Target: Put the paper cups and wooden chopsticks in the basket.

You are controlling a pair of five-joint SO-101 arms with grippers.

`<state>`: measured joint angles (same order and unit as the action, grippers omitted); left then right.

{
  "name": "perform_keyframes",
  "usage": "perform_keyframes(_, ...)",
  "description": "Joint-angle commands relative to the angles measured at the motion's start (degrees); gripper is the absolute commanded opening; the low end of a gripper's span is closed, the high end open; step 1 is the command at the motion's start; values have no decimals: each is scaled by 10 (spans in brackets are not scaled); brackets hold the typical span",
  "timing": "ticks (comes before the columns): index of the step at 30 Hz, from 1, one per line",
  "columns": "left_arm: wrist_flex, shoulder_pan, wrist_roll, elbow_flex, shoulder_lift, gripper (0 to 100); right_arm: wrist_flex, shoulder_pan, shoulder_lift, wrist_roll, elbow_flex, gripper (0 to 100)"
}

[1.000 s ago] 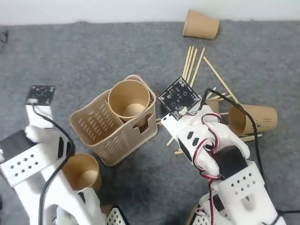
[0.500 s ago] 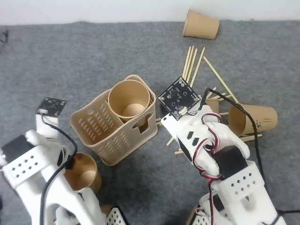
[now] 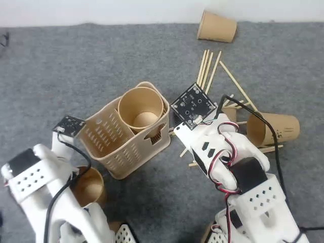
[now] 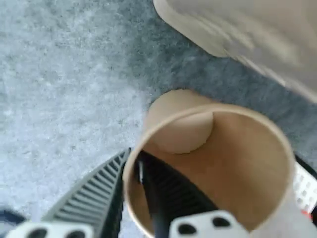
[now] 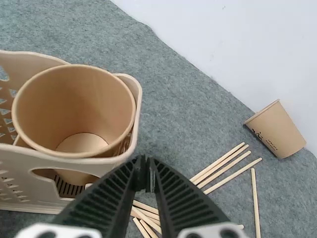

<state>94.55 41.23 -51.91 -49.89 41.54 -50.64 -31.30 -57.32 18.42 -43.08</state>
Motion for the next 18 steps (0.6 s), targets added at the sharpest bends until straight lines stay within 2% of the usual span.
perform_keyframes(1, 52, -2, -8, 107, 9, 9, -5, 0, -3, 6, 4, 7)
perform_keyframes(5, 62, -9, -8, 213, 4, 9, -5, 0, -3, 6, 4, 7)
perform_keyframes(13, 62, -11, -15, 308, 4, 9, 1, -2, -4, 6, -24, 7)
perform_keyframes(18, 61, -39, 11, 445, 9, 9, 0, 0, -4, 6, -37, 7)
